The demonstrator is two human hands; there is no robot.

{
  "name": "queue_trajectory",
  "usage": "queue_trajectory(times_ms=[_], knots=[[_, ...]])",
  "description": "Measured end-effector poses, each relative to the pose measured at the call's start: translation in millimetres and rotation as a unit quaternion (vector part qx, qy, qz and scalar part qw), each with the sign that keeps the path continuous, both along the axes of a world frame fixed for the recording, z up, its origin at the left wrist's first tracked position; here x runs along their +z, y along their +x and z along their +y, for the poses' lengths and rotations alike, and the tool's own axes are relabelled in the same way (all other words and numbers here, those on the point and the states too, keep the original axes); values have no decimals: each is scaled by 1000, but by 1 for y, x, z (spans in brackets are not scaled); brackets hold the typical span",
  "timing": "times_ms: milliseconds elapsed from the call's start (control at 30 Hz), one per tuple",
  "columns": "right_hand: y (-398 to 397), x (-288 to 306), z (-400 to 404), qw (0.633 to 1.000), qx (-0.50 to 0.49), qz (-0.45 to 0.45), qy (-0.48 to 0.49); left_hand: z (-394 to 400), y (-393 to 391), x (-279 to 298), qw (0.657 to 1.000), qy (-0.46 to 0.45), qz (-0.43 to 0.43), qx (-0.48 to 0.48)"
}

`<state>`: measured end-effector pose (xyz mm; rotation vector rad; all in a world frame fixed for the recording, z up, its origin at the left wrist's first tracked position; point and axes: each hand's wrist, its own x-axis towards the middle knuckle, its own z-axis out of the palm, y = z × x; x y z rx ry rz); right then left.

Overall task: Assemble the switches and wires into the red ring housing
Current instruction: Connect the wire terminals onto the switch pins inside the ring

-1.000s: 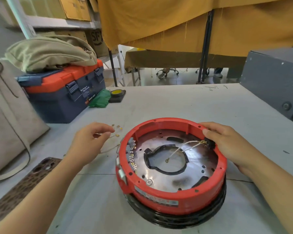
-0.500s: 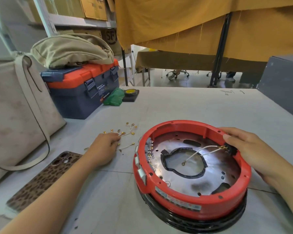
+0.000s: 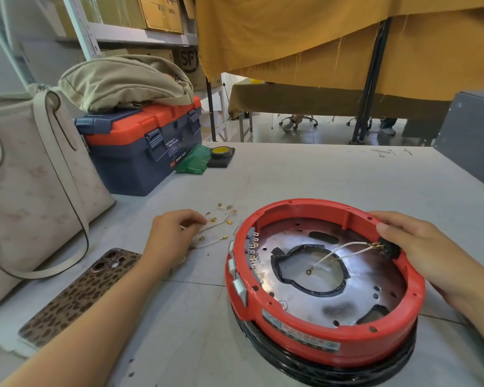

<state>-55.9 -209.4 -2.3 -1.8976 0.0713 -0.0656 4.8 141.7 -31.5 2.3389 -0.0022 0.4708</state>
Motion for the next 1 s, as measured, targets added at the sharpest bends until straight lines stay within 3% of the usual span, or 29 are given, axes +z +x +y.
queue_trajectory(times_ms=[400, 533, 767, 900, 1000], knots=[[1, -1, -1, 1000, -1, 3, -9, -3, -5, 18, 998, -37, -45, -17], [1, -2, -1, 1000, -1, 0, -10, -10, -11, 39, 990, -116, -76, -38], [2, -4, -2, 1000, -1, -4, -7, -23, -19, 70, 950, -302, -64, -57], [3, -5, -2, 1000, -2, -7, -1, -26, -20, 77, 890, -450, -7, -71], [3, -6, -3, 1000, -4, -9, -4, -29, -21, 77, 856, -511, 21, -75]])
